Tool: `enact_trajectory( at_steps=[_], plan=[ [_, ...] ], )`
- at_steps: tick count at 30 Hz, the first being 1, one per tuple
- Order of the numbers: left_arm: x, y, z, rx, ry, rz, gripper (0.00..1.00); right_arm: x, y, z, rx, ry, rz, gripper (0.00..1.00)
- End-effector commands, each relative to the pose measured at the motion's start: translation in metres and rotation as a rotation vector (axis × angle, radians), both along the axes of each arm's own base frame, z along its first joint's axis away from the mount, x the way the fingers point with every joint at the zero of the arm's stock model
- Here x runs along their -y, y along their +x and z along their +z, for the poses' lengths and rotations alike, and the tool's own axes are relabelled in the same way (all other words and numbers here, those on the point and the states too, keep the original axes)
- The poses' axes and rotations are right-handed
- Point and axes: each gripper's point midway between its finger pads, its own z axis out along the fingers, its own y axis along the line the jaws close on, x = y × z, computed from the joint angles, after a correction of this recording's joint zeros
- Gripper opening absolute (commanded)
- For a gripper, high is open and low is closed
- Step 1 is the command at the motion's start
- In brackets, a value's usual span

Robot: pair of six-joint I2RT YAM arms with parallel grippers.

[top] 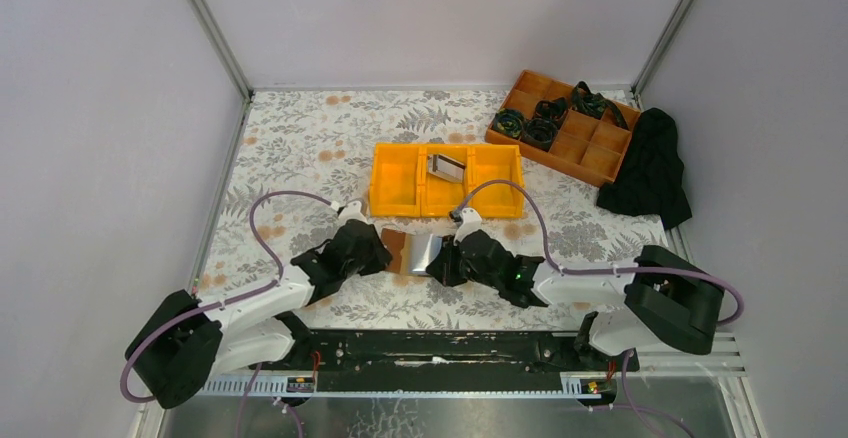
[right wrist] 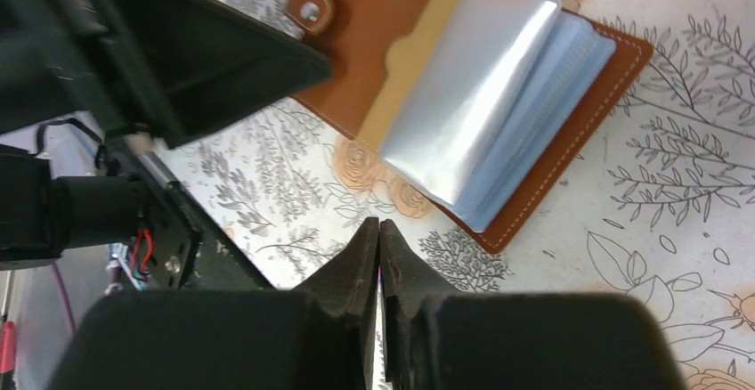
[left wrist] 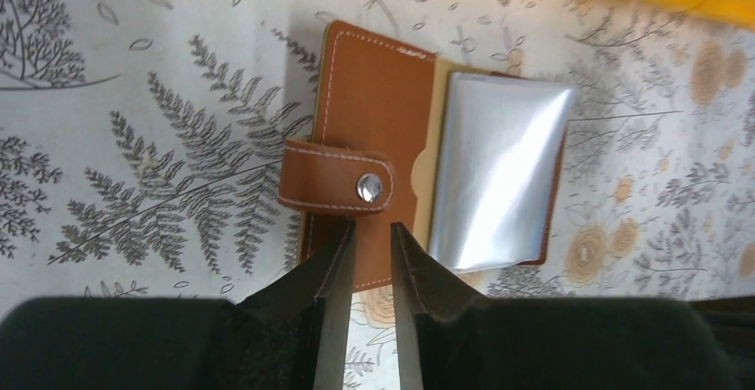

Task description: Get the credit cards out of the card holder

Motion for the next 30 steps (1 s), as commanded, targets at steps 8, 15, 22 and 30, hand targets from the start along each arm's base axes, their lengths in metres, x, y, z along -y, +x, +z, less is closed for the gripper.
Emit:
enact_trajectory(
  at_steps=[8,15,22,30],
  plan=[
    [-0.004,-0.001,-0.022,-0.014,-0.010,0.029,0.28,0.000,0.015,0.040,0.094,0.042,-0.040,0.28],
    [0.001,-0.001,-0.021,-0.009,-0.035,0.018,0.27,0.015,0.032,0.034,0.078,0.022,-0.127,0.44],
    [0.002,-0.002,-0.022,-0.006,-0.052,0.012,0.28,0.028,0.044,0.020,0.065,-0.038,-0.171,0.49],
    [0.003,-0.005,-0.024,-0.009,-0.064,0.011,0.29,0.015,0.048,0.012,0.047,-0.028,-0.152,0.49]
  ],
)
